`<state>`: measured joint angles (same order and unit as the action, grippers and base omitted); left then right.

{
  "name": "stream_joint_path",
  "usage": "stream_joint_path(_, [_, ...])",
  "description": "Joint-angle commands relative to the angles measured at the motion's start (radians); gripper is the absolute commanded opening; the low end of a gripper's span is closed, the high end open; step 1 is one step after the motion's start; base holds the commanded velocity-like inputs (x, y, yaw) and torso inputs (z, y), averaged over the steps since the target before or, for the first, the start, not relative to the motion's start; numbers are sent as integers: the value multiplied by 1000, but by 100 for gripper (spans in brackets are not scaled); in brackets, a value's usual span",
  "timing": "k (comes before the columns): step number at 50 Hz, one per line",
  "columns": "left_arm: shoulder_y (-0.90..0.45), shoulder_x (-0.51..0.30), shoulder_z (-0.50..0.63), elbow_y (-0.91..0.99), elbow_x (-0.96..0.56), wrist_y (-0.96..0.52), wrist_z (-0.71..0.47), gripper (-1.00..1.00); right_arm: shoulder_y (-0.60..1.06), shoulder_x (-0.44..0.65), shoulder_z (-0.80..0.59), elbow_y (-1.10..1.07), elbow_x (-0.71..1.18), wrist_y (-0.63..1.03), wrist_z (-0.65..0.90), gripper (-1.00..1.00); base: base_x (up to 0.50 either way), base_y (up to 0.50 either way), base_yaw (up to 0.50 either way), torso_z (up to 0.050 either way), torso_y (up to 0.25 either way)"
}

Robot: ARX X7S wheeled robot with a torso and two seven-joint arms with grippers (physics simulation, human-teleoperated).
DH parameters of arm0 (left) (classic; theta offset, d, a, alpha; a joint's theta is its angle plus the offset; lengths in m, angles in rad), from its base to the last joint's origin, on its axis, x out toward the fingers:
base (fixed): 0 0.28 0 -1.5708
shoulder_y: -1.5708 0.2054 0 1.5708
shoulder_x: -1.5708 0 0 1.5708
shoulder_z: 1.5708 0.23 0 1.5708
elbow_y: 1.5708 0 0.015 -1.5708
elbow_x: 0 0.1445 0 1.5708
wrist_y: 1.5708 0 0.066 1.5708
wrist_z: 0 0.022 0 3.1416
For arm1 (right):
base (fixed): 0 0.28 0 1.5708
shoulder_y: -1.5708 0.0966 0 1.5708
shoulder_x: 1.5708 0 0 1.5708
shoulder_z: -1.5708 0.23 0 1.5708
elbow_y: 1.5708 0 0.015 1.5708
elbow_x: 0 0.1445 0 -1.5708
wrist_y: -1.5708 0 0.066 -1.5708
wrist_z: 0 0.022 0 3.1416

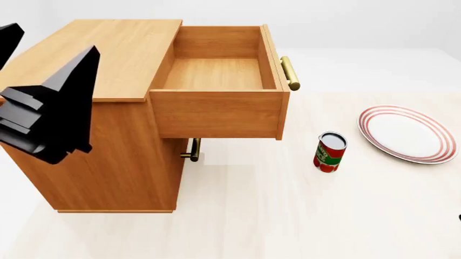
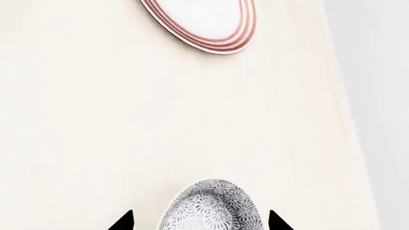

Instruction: Put the bowl in the top drawer of the cabinet.

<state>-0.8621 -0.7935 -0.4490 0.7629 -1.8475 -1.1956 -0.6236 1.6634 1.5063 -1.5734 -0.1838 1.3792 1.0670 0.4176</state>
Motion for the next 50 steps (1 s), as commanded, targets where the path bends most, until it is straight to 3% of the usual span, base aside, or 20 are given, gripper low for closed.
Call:
stream_joint_path(1, [14,-4,-5,3,-2,5,4,100,-128,-106,-86,74,69,-157,100,100,0,0,0,0,0])
stream_joint_path(16, [32,1,-8,5,14,5,16,100,-278,-97,-163,133,51,-310,66,100,0,0,0,0,0])
stream_joint_path(38, [62,1,-19,10,16,15,24,100,-356,-33,-216,180,15,-370,7,100,0,0,0,0,0])
stream_joint_path(39, [63,2,-19,10,17,15,25,100,-360,-33,-218,184,9,-375,2,-100,0,0,0,0,0])
stream_joint_path(50, [70,9,-14,9,41,11,39,100,-378,-61,-229,220,-16,-387,3,-100,0,0,0,0,0])
